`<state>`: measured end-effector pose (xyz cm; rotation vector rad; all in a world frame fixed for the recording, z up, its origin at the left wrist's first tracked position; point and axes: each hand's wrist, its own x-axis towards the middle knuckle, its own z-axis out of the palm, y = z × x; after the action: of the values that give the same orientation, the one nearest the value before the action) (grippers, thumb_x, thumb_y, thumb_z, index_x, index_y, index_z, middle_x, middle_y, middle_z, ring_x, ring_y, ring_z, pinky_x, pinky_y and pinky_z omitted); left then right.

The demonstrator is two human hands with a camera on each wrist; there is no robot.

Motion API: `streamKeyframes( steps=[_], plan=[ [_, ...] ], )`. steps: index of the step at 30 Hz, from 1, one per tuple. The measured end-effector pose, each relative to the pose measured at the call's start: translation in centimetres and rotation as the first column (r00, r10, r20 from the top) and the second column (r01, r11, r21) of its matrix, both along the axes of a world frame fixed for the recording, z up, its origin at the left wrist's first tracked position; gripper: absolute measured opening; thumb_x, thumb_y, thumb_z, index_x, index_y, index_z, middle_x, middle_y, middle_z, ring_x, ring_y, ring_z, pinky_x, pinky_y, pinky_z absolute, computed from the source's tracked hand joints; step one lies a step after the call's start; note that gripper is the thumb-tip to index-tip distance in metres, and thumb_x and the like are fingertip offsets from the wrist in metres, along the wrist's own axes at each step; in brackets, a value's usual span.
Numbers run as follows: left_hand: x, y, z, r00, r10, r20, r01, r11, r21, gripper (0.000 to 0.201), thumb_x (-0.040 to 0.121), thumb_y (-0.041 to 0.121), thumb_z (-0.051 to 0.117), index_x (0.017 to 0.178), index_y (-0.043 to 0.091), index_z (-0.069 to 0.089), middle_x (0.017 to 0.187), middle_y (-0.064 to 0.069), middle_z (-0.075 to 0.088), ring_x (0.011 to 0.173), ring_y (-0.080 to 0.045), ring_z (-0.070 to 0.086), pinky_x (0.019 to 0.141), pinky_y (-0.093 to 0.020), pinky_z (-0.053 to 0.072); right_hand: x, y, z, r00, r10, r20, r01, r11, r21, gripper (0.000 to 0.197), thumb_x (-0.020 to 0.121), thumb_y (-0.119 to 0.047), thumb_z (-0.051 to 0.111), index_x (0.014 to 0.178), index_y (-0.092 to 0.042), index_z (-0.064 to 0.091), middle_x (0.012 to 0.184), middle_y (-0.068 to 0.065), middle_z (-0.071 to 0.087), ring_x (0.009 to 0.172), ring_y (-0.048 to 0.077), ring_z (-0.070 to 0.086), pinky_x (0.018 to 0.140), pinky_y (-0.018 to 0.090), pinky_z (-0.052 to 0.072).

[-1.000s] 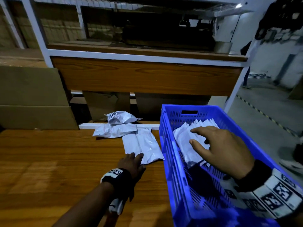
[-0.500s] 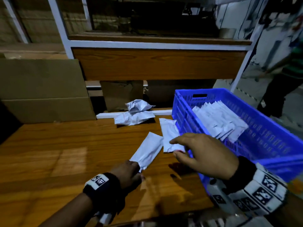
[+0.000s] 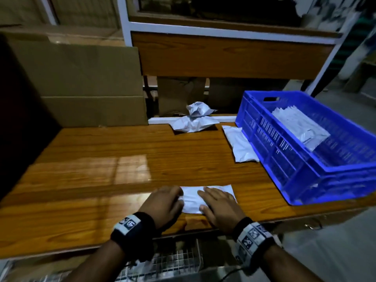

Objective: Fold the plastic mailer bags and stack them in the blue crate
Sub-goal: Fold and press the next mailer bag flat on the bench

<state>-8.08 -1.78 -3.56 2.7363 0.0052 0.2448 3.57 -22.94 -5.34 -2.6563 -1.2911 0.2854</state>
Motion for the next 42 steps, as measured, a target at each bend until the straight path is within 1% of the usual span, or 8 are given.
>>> streamKeyframes(
  steps=[5, 9, 14, 17, 20, 23, 27, 42],
  plan=[
    [2.0, -2.3, -1.8, 0.996, 0.046, -0.078, -0.04, 0.996, 0.077, 0.038, 0.092, 0.045, 0.029, 0.111, 0.022, 0.053, 0.11, -0.003, 0.06, 0.105, -0.027, 0.051, 0.081, -0.036, 0.036, -1.3, -0.3, -2.1, 0.981, -0.066, 0.185, 0.045, 0.992, 0.115, 0.039, 0.093, -0.047, 0.038, 0.121, -0.031, 0.06, 0.138, -0.004, 0.056, 0.121, 0.021, 0.055, 0.092, 0.044, 0.046],
    [1.8, -4.6, -2.6, 0.98, 0.144, -0.134, -0.116, 0.974, 0.194, 0.045, 0.084, 0.049, 0.029, 0.102, 0.022, 0.06, 0.112, -0.001, 0.061, 0.105, -0.025, 0.053, 0.082, -0.035, 0.039, -1.6, -1.3, -2.2, 0.944, -0.105, 0.313, 0.073, 0.991, 0.11, 0.025, 0.091, -0.046, 0.042, 0.101, -0.031, 0.059, 0.125, -0.007, 0.06, 0.099, 0.023, 0.057, 0.069, 0.039, 0.04],
    [2.0, -7.8, -3.6, 0.994, 0.042, -0.103, -0.012, 0.96, 0.281, 0.038, 0.073, 0.043, 0.059, 0.1, 0.018, 0.064, 0.108, -0.004, 0.066, 0.1, -0.026, 0.06, 0.089, -0.036, 0.033, -1.9, -1.1, -3.2, 0.953, -0.165, 0.253, 0.138, 0.983, 0.123, 0.035, 0.093, -0.044, 0.04, 0.115, -0.026, 0.06, 0.133, 0.0, 0.059, 0.114, 0.027, 0.055, 0.083, 0.044, 0.039],
    [2.2, -8.6, -3.5, 0.963, 0.146, -0.226, -0.074, 0.951, 0.3, 0.065, 0.075, 0.054, 0.035, 0.116, 0.014, 0.065, 0.119, -0.006, 0.066, 0.111, -0.028, 0.062, 0.097, -0.043, 0.042, -1.7, -0.3, -3.6, 0.954, -0.215, 0.207, 0.201, 0.976, 0.088, 0.044, 0.093, -0.045, 0.034, 0.122, -0.027, 0.062, 0.137, 0.002, 0.058, 0.123, 0.031, 0.054, 0.097, 0.05, 0.035],
    [2.7, -8.8, -3.5, 0.949, 0.214, -0.23, -0.139, 0.943, 0.303, 0.06, 0.098, 0.045, 0.023, 0.149, 0.014, 0.03, 0.156, -0.006, 0.03, 0.143, -0.025, 0.026, 0.115, -0.043, 0.019, -1.4, 0.3, -3.6, 0.957, -0.196, 0.215, 0.187, 0.98, 0.065, 0.047, 0.093, -0.043, 0.03, 0.127, -0.029, 0.059, 0.142, 0.002, 0.053, 0.129, 0.029, 0.05, 0.103, 0.052, 0.033],
    [2.4, -9.0, -4.0, 0.945, 0.235, -0.226, -0.163, 0.941, 0.298, 0.057, 0.102, 0.041, 0.021, 0.153, 0.018, 0.014, 0.161, -0.002, 0.014, 0.148, -0.021, 0.01, 0.118, -0.039, 0.008, -1.3, -0.4, -3.6, 0.957, -0.146, 0.251, 0.135, 0.989, 0.061, 0.049, 0.093, -0.044, 0.032, 0.135, -0.03, 0.053, 0.148, 0.003, 0.047, 0.135, 0.028, 0.044, 0.108, 0.054, 0.027],
    [0.8, -9.0, -5.6, 0.964, 0.201, -0.171, -0.148, 0.948, 0.282, 0.06, 0.098, 0.045, 0.024, 0.149, 0.015, 0.033, 0.153, -0.005, 0.037, 0.142, -0.022, 0.03, 0.115, -0.042, 0.02, -1.8, -2.2, -4.6, 0.936, -0.068, 0.346, 0.018, 0.989, 0.147, 0.054, 0.093, -0.043, 0.042, 0.144, -0.025, 0.044, 0.155, 0.007, 0.036, 0.142, 0.033, 0.032, 0.109, 0.062, 0.025],
    [0.9, -8.8, -6.4, 0.972, 0.205, -0.115, -0.163, 0.939, 0.302, 0.06, 0.097, 0.044, 0.032, 0.149, 0.015, 0.033, 0.152, -0.006, 0.037, 0.143, -0.024, 0.029, 0.113, -0.042, 0.016, -1.3, -1.7, -4.7, 0.959, -0.093, 0.267, 0.062, 0.991, 0.121, 0.057, 0.091, -0.046, 0.04, 0.144, -0.026, 0.045, 0.153, 0.006, 0.039, 0.14, 0.036, 0.035, 0.113, 0.058, 0.02]
  ],
)
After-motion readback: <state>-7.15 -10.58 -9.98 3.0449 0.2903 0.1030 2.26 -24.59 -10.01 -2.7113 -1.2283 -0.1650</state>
